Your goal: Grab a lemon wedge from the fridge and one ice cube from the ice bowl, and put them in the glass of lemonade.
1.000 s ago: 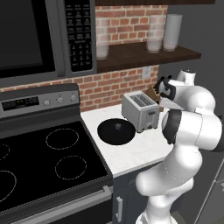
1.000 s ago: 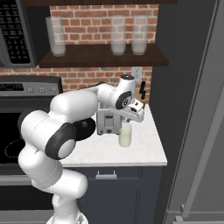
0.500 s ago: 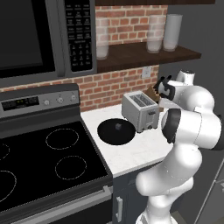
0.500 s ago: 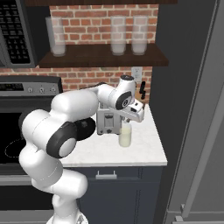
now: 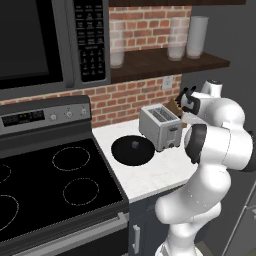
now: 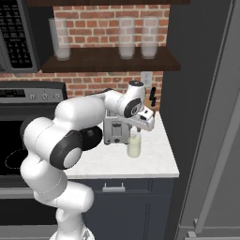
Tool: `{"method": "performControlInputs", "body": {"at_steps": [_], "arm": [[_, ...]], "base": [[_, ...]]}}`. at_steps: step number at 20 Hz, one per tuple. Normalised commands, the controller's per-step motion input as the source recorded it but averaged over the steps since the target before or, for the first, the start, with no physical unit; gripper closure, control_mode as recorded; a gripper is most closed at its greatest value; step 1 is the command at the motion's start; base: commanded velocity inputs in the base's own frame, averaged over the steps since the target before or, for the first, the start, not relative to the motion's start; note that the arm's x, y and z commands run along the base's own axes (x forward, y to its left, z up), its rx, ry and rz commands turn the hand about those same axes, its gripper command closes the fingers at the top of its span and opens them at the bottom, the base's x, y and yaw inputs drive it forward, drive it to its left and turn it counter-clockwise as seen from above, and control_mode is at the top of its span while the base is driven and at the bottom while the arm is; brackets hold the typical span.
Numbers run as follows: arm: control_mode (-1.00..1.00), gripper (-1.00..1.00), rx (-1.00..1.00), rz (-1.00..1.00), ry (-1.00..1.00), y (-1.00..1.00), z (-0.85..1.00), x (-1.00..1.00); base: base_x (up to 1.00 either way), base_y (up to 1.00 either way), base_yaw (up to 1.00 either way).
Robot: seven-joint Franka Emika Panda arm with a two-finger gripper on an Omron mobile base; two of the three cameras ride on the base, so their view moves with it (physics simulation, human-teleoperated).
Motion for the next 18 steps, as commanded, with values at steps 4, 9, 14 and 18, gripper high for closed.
{"method": "performControlInputs", "body": {"at_steps": [4,9,14,18], "arm": [[-1.00,-1.00,0.00,0.00,0.00,0.00,0.00,0.00],[-1.00,-1.00,0.00,0.00,0.00,0.00,0.00,0.00],[-1.00,-1.00,0.00,0.00,-0.02,0.00,0.00,-0.04],[-1.00,-1.00,0.02,0.00,-0.12,0.00,0.08,-0.11]], "base": [[0.00,0.00,0.00],[0.00,0.00,0.00],[0.00,0.00,0.00],[0.00,0.00,0.00]]}}
